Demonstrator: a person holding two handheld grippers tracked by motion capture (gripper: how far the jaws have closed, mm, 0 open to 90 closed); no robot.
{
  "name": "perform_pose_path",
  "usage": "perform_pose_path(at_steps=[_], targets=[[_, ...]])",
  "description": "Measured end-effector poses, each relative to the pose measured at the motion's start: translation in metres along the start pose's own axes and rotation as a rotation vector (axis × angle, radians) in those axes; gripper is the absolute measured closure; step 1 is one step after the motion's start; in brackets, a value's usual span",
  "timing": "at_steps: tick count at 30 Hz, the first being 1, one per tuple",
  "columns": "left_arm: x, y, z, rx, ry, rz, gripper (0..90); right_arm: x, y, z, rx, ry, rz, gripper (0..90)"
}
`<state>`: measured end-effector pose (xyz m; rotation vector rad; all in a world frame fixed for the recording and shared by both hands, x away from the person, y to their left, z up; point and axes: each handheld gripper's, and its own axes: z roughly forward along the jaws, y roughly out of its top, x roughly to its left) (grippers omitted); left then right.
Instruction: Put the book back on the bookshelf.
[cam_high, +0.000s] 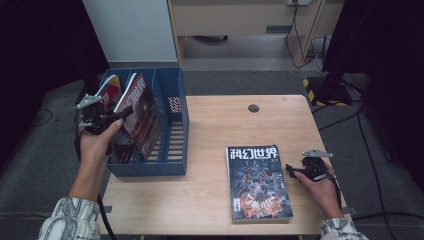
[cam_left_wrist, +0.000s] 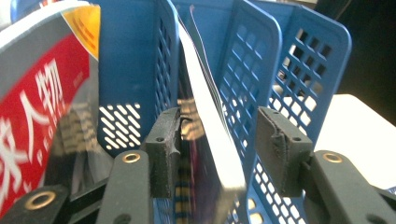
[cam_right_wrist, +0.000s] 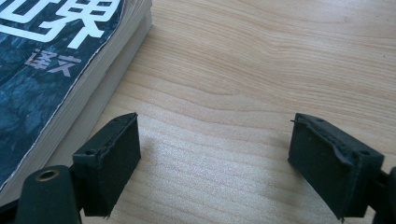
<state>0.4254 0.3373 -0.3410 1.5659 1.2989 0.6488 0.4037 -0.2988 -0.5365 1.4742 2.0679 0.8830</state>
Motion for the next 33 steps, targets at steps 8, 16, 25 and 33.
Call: perform_pose_path(at_steps=[8, 16, 25, 33], targets=[[-0.002, -0.025, -0.012, 0.003, -0.012, 0.005, 46.7, 0.000, 0.000, 0.000, 0.003, 0.001, -0.001, 16.4], [-0.016, -0.058, -0.026, -0.003, -0.029, 0.049, 45.1, 0.000, 0.000, 0.000, 0.005, 0.003, -0.004, 16.3], [-0.018, -0.080, -0.034, 0.009, -0.020, 0.064, 45.5, 0.000, 0.000, 0.000, 0.005, 0.002, -0.003, 16.2], [-0.038, -0.090, -0.025, 0.031, -0.077, 0.077, 44.4, 0.000, 0.000, 0.000, 0.006, 0.001, -0.003, 16.1]])
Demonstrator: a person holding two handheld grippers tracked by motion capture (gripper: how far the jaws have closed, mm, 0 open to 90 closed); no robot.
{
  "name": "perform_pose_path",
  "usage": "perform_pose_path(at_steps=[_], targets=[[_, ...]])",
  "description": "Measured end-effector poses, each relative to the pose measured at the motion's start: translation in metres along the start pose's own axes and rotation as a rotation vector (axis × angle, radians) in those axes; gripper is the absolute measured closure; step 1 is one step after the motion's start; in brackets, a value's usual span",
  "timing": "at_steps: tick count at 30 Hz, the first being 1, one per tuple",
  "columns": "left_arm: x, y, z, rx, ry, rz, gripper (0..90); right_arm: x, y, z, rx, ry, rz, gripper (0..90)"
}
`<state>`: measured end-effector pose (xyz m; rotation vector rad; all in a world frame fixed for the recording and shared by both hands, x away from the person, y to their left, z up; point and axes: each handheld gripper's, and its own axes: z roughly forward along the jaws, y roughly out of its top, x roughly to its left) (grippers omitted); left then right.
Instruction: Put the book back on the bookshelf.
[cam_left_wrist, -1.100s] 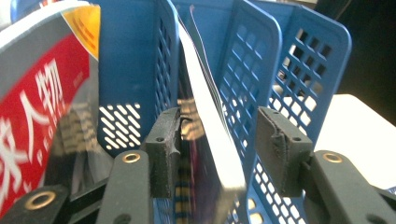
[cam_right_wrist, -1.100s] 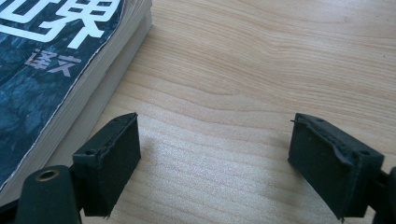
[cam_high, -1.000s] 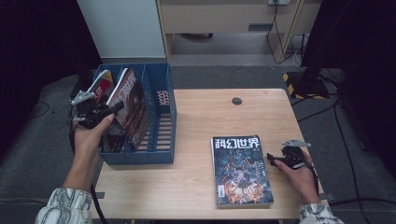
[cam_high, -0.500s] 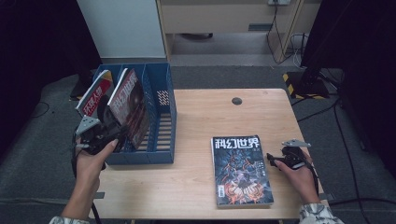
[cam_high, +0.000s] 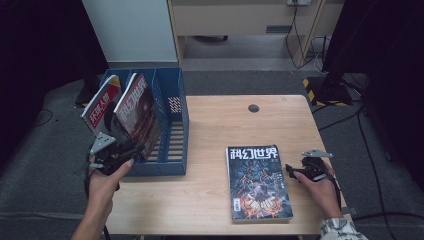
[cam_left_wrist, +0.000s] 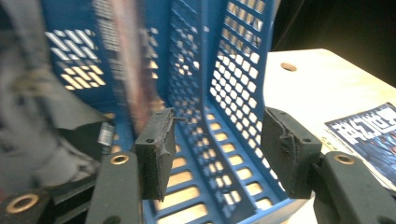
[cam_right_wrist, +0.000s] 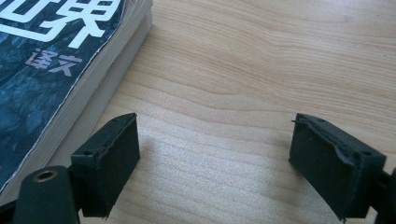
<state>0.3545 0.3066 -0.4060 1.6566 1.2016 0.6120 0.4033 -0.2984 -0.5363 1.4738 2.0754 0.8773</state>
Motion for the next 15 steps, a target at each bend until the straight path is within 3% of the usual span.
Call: perform_pose_path(at_steps=[9, 15], targets=[[-0.044, -0.006, 0.037, 0.051, -0.084, 0.042, 42.4, -0.001, 0.002, -0.004, -0.003, -0.022, -0.012, 14.7], [-0.079, -0.011, 0.063, 0.085, -0.154, 0.074, 41.1, 0.006, 0.006, -0.016, -0.040, -0.006, -0.047, 21.1]])
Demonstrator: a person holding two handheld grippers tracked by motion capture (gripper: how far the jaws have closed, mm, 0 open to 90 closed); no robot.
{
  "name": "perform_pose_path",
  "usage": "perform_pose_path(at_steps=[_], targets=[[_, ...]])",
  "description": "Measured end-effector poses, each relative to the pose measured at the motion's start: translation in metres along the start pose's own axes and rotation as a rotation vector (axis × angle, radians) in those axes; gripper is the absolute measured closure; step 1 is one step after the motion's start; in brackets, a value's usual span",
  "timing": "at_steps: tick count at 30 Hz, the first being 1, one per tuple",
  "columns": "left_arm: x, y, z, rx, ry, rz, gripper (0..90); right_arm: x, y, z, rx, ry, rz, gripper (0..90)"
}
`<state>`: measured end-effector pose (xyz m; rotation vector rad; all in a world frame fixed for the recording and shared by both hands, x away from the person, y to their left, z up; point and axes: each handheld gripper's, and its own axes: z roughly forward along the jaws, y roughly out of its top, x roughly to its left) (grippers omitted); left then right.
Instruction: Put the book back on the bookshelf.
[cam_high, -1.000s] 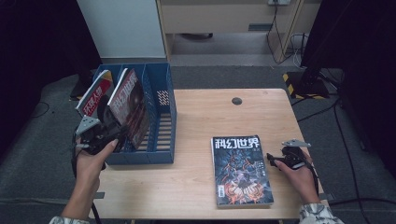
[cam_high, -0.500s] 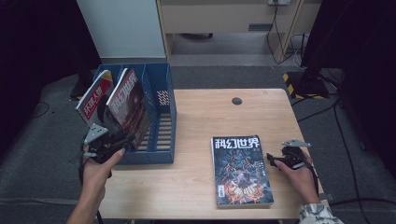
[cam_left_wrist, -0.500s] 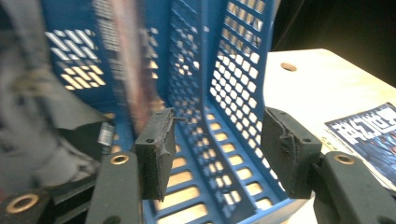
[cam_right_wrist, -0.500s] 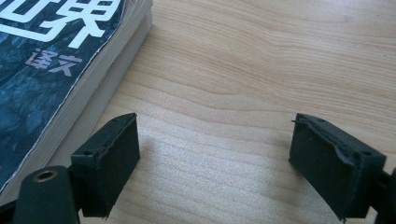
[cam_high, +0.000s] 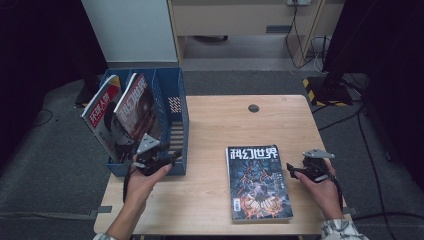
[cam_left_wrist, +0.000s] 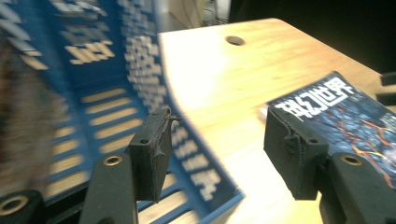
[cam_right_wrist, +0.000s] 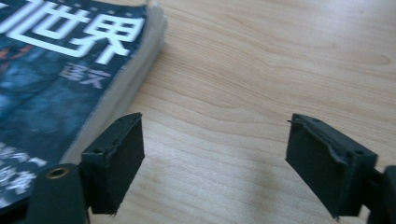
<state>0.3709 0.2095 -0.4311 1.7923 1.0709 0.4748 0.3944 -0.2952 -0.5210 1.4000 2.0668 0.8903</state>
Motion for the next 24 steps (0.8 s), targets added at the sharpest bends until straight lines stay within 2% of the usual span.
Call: perform_pose_path(at_steps=[6, 10, 14, 17, 21, 24], targets=[[-0.028, 0.002, 0.028, 0.017, -0.065, 0.019, 40.8, 0.007, -0.002, -0.016, -0.038, 0.033, -0.052, 28.1], [-0.045, 0.002, 0.046, 0.026, -0.101, 0.007, 40.4, 0.010, -0.005, -0.029, -0.065, 0.050, -0.082, 34.9], [-0.063, 0.001, 0.064, 0.060, -0.137, 0.021, 39.6, 0.015, -0.004, -0.041, -0.116, 0.080, -0.097, 46.8], [-0.074, -0.003, 0.078, 0.086, -0.170, 0.002, 38.9, 0.022, -0.002, -0.049, -0.169, 0.108, -0.117, 57.3], [-0.086, -0.012, 0.096, 0.130, -0.201, 0.005, 36.5, 0.029, 0.002, -0.050, -0.206, 0.131, -0.134, 63.9], [-0.093, -0.022, 0.105, 0.155, -0.214, 0.001, 32.1, 0.036, 0.004, -0.047, -0.204, 0.146, -0.147, 64.8]])
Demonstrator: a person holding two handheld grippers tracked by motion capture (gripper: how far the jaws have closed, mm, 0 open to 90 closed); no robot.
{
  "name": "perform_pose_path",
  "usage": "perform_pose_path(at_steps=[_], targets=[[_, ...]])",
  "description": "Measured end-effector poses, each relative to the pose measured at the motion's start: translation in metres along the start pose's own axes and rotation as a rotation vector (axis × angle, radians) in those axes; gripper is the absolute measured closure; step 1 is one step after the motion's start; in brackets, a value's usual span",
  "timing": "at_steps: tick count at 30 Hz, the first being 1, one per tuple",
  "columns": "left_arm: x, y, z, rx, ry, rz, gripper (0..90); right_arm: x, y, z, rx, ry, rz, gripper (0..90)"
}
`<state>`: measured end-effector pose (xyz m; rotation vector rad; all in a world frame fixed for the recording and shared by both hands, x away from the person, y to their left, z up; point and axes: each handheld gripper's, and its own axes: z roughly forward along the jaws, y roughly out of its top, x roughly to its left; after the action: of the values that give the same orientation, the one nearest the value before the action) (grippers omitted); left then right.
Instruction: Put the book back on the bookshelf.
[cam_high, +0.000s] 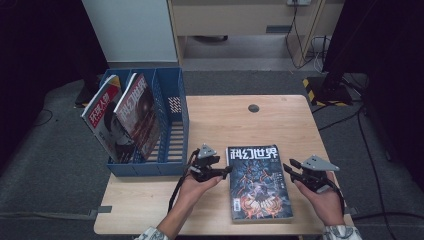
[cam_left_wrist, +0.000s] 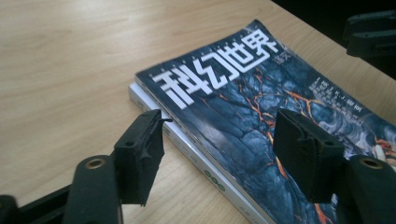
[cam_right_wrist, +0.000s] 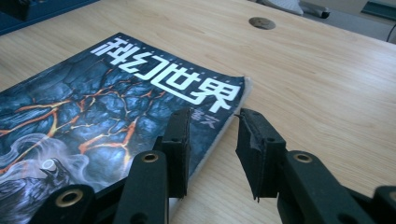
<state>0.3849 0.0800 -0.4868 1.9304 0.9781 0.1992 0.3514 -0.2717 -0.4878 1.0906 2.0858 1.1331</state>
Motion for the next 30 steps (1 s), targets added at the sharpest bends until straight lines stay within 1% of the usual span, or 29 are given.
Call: perform_pose_path(at_steps=[2, 4, 6, 7, 8, 9, 10, 11, 12, 14, 16, 17, 19, 21, 22, 24, 26, 28, 29, 30], targets=[[-0.002, -0.005, 0.004, 0.011, 0.004, 0.007, 31.2, 0.001, 0.000, 0.001, 0.002, 0.003, -0.005, 64.7], [-0.006, -0.010, 0.007, 0.017, 0.003, 0.009, 29.7, 0.004, 0.000, 0.006, 0.009, 0.012, -0.011, 62.1], [-0.009, -0.013, 0.008, 0.016, 0.000, 0.016, 28.2, 0.006, 0.000, 0.010, 0.018, 0.026, 0.001, 56.7], [-0.010, -0.014, 0.008, 0.015, 0.000, 0.018, 27.5, 0.006, 0.000, 0.013, 0.029, 0.043, 0.019, 53.6], [-0.011, -0.016, 0.009, 0.014, 0.002, 0.011, 25.9, 0.007, -0.002, 0.018, 0.043, 0.060, 0.054, 47.8], [-0.011, -0.017, 0.010, 0.013, 0.001, 0.002, 25.9, 0.007, -0.002, 0.018, 0.043, 0.060, 0.054, 47.8], [-0.011, -0.018, 0.011, 0.016, -0.007, -0.013, 25.3, 0.008, -0.003, 0.020, 0.048, 0.067, 0.067, 46.0], [-0.010, -0.019, 0.011, 0.021, -0.015, -0.017, 23.6, 0.008, -0.003, 0.023, 0.053, 0.072, 0.071, 43.8], [-0.010, -0.020, 0.010, 0.021, -0.016, -0.037, 22.2, 0.008, -0.004, 0.025, 0.061, 0.075, 0.074, 41.6], [-0.008, -0.022, 0.009, 0.016, -0.025, -0.043, 19.6, 0.007, -0.005, 0.027, 0.064, 0.079, 0.089, 39.2], [-0.007, -0.024, 0.011, 0.021, -0.029, -0.058, 18.3, 0.006, -0.006, 0.029, 0.071, 0.097, 0.113, 37.7], [-0.007, -0.025, 0.011, 0.026, -0.032, -0.049, 17.4, 0.005, -0.007, 0.031, 0.068, 0.101, 0.124, 37.2], [-0.009, -0.028, 0.013, 0.028, -0.036, -0.038, 17.0, 0.006, -0.007, 0.034, 0.074, 0.111, 0.131, 36.5], [-0.013, -0.029, 0.015, 0.037, -0.039, -0.030, 17.8, 0.007, -0.007, 0.037, 0.082, 0.120, 0.123, 35.8], [-0.015, -0.030, 0.017, 0.045, -0.028, -0.019, 18.8, 0.009, -0.007, 0.039, 0.087, 0.116, 0.116, 34.5], [-0.018, -0.031, 0.019, 0.058, -0.013, -0.005, 19.1, 0.009, -0.007, 0.039, 0.091, 0.120, 0.122, 34.0], [-0.019, -0.033, 0.022, 0.076, -0.015, -0.001, 19.1, 0.009, -0.007, 0.039, 0.092, 0.123, 0.123, 33.6], [-0.021, -0.035, 0.026, 0.085, 0.000, -0.001, 20.8, 0.009, -0.007, 0.040, 0.089, 0.124, 0.116, 33.5], [-0.022, -0.036, 0.027, 0.091, -0.006, 0.001, 22.7, 0.009, -0.007, 0.041, 0.080, 0.136, 0.116, 38.3], [-0.022, -0.037, 0.027, 0.091, -0.012, -0.005, 22.9, 0.011, -0.007, 0.043, 0.077, 0.183, 0.124, 35.6]])
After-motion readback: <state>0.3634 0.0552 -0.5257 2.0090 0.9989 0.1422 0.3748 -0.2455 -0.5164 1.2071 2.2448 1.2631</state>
